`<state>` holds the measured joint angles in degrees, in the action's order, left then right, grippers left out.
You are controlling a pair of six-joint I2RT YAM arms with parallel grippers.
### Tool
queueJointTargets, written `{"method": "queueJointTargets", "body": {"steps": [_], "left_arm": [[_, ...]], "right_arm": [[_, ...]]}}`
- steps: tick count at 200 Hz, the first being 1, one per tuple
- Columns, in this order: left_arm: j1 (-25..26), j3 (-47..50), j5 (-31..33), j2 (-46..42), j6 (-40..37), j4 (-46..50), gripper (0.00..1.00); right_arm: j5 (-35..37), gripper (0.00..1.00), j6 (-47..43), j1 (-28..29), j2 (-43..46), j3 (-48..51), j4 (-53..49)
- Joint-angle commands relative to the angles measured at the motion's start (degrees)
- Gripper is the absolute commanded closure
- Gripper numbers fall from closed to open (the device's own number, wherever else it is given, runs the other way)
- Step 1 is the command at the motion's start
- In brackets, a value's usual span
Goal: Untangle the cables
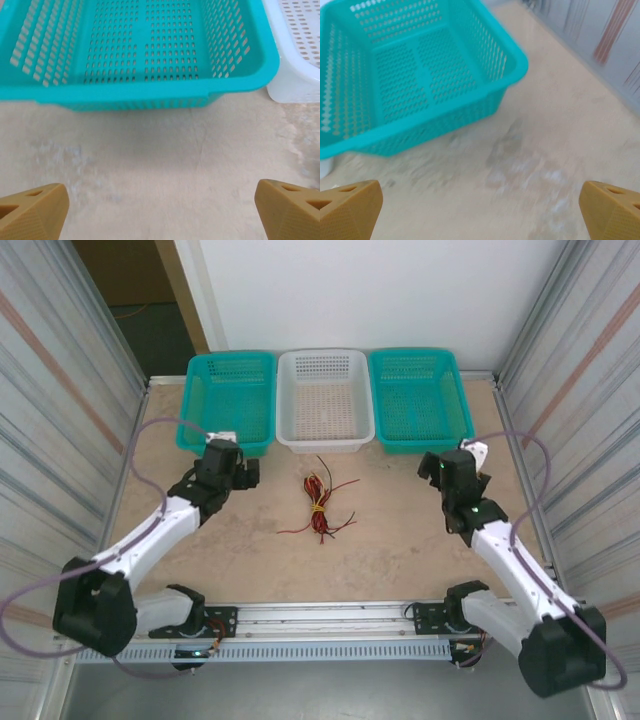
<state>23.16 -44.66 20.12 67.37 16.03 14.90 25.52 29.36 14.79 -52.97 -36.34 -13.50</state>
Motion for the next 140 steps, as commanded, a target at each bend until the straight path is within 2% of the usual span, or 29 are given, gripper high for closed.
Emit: {"method": "queueJointTargets", "body": {"steps": [1,10,34,56,75,105,140], "left_arm": [[0.49,-0.44,-5.24,-5.98,11.76,10.68,0.07],[0.49,-1.20,-7.16,-7.10,12.12,11.61,0.08],[0.24,-6.28,-8.28,-6.51,11.58,15.00,0.08],[-0.23,-12.50,-11.36,-2.74,10.72,16.64,0.10],[0.00,-15.78,-16.24,0.29,10.74,16.07,0.16],[1.74,-13.49,-19.14,0.87,14.80,12.47,0.18],[2.42,-8.38,-22.04,-1.60,20.66,10.79,0.20]], "right_arm": [[-19.28,0.01,8.85,-1.04,1.71,1.77,-9.72],[-19.45,0.00,9.69,3.34,-0.67,0.03,-11.89],[-13.69,0.01,7.53,17.79,-12.10,-8.41,-17.77],[-16.08,0.01,8.02,24.27,-20.30,-14.59,-18.11],[-22.31,0.07,8.27,27.08,-24.81,-17.20,-14.26],[-29.05,0.19,9.61,28.26,-31.08,-21.00,-10.48],[-27.39,0.35,7.57,30.04,-37.52,-25.74,-12.98]]}}
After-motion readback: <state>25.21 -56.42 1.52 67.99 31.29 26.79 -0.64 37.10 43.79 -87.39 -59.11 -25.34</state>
